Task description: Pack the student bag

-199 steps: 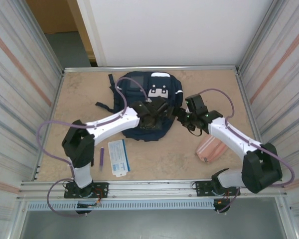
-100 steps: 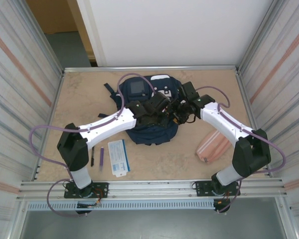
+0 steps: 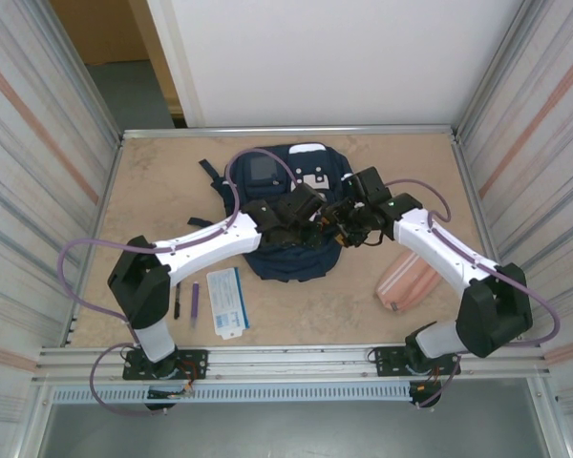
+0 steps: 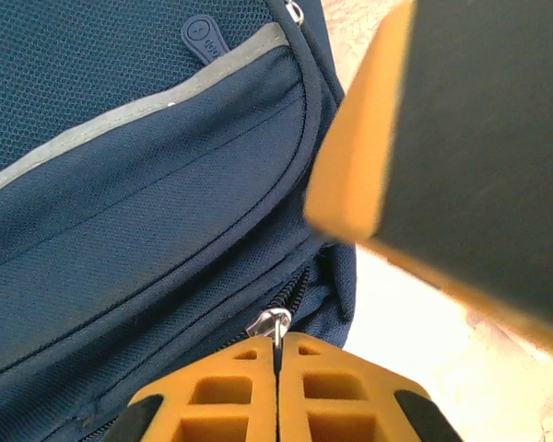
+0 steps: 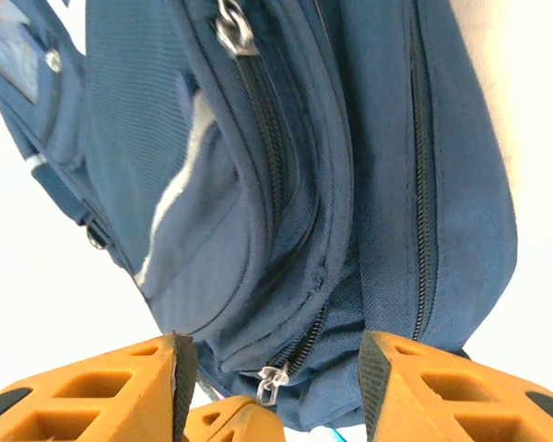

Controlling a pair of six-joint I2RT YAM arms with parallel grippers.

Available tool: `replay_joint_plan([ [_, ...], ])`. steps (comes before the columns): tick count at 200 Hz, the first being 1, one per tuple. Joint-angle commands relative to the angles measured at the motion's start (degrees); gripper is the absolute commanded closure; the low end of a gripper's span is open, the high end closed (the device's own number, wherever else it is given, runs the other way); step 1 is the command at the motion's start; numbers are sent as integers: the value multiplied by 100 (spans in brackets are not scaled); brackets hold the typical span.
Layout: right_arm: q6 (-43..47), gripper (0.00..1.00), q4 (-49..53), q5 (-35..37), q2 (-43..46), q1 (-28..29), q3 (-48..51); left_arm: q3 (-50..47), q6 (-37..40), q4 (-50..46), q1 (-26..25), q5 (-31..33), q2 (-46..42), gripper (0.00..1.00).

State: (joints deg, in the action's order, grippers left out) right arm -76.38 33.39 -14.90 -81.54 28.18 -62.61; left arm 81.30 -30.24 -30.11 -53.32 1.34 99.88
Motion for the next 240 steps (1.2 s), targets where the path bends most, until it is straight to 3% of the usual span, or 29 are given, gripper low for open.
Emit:
replay_joint_plan([
  [1,-238,49,-209,-200,-222,147,-91,-119,-142,315,14,-64,-372,100],
  [16,-240,50,-191,23,-277,196,-56,-98,-171,253,15,-107,-426,100],
  [39,-138,66,-391,-3,-456,139,-48,-158,-200,251,-1,-134,-510,100],
  [69,-122,65,-437,126,-629,143,-67,-139,-241,189,4,-175,-602,100],
  [93,58,93,-592,222,-630,120,-99,-315,-282,341,9,-122,-701,100],
  [113,70,100,-592,382,-485,64,-77,-411,-294,245,60,-72,-732,100],
  [145,190,100,-520,197,-285,-166,-93,-1204,-278,312,98,487,-1218,100],
  [185,343,100,-561,-666,-273,-597,-82,-2224,-231,69,641,931,-1849,100],
  [216,777,100,-429,-1137,-327,-951,-189,-2667,-68,76,1640,405,-2301,100],
  [233,1048,100,-212,-1164,-380,-1168,-242,-2694,42,270,1732,270,-2657,100],
  [240,1201,88,-153,-1136,-398,-1223,-267,-2659,99,364,1691,244,-2720,100],
])
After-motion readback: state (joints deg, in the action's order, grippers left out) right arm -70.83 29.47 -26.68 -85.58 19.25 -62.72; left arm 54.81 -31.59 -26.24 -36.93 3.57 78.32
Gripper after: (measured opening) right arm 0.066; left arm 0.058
